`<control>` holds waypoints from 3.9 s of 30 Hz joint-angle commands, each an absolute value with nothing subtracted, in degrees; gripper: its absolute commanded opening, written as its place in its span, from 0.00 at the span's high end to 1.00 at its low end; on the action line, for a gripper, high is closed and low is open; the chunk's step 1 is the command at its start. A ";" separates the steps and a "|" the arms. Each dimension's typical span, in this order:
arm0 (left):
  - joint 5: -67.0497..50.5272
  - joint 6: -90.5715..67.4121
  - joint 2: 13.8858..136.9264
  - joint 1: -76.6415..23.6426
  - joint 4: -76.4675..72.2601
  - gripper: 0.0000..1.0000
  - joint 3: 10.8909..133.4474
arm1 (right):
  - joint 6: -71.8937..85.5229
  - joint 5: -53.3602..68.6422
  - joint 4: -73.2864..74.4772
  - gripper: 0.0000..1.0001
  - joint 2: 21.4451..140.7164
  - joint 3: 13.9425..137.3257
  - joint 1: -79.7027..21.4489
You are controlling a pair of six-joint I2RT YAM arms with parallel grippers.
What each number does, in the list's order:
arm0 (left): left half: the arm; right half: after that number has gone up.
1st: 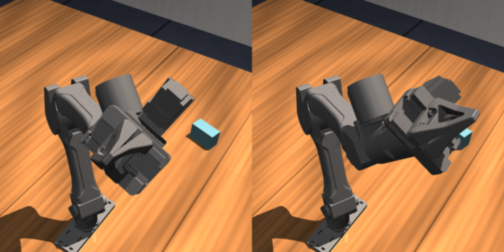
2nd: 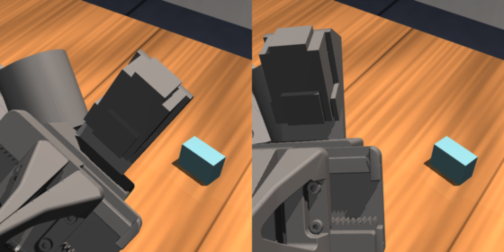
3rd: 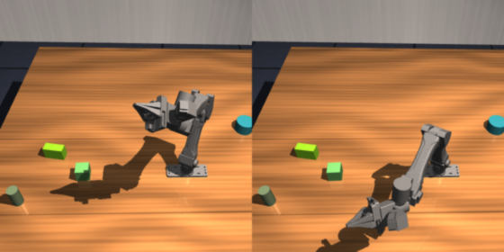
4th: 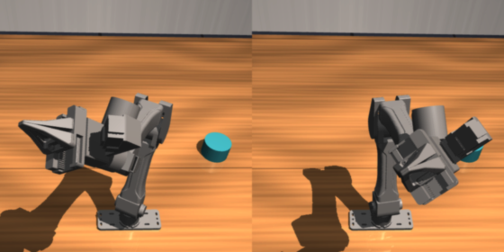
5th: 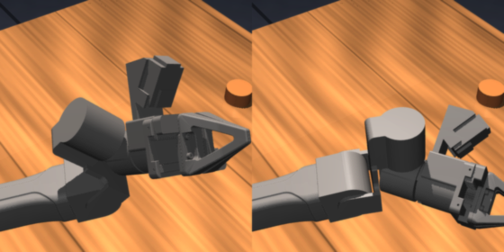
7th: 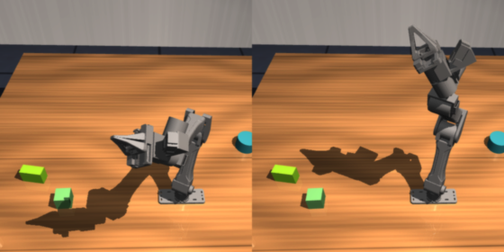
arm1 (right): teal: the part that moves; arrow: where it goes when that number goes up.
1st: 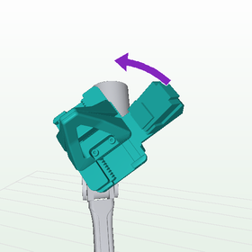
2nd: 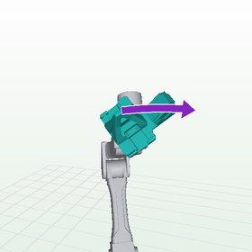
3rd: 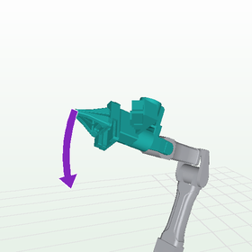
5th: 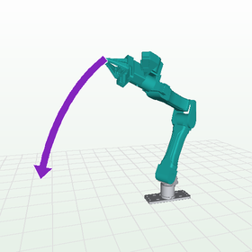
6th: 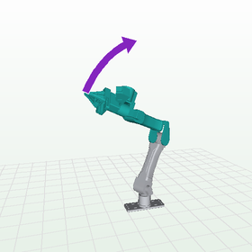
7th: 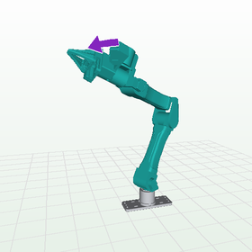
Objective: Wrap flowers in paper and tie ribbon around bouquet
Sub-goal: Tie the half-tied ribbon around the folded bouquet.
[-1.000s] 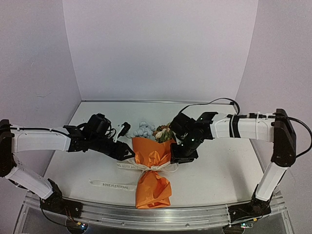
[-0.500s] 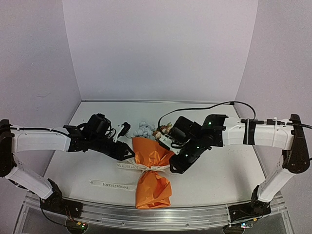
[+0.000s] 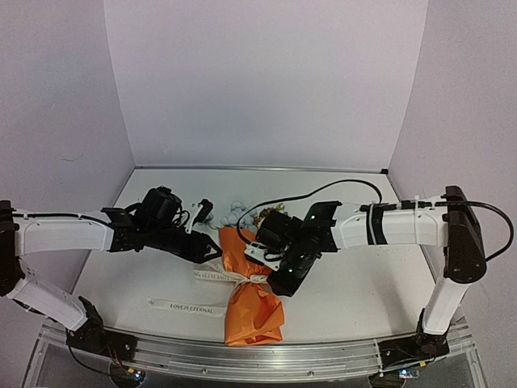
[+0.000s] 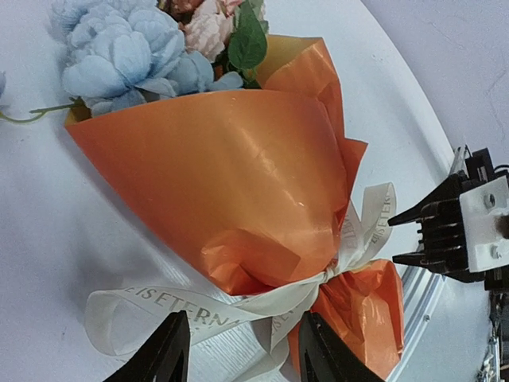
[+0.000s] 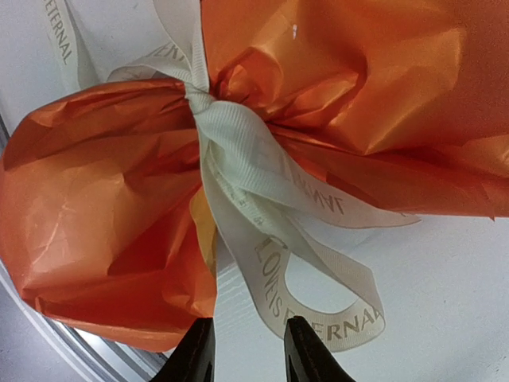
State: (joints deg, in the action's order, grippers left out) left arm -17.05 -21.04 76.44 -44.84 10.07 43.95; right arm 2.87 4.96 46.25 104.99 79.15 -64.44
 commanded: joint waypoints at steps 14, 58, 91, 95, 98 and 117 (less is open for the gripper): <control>-11.48 -33.02 69.17 -41.84 12.44 0.49 34.65 | 1.38 -3.20 43.95 0.87 109.29 83.58 -66.55; -10.95 -40.98 84.50 -42.01 6.47 0.88 38.44 | 3.34 -2.42 46.25 1.00 106.91 83.63 -66.81; -6.33 -39.79 80.33 -34.96 13.28 1.00 37.54 | 4.09 -6.41 47.02 1.00 98.56 68.82 -66.74; -6.47 -39.71 80.24 -34.41 13.57 1.00 37.36 | 4.62 -6.80 47.02 1.00 97.50 66.53 -66.71; -6.48 -39.59 80.37 -34.30 13.73 1.00 37.35 | 4.97 -7.05 47.03 1.00 96.73 65.15 -66.71; -6.52 -38.89 80.21 -33.22 15.23 1.00 37.53 | 6.84 -10.03 46.62 1.00 91.96 56.62 -66.04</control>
State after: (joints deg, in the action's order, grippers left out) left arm -12.72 -40.26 81.58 -35.62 11.05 36.42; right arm 5.09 -6.92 38.09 94.16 59.57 -66.66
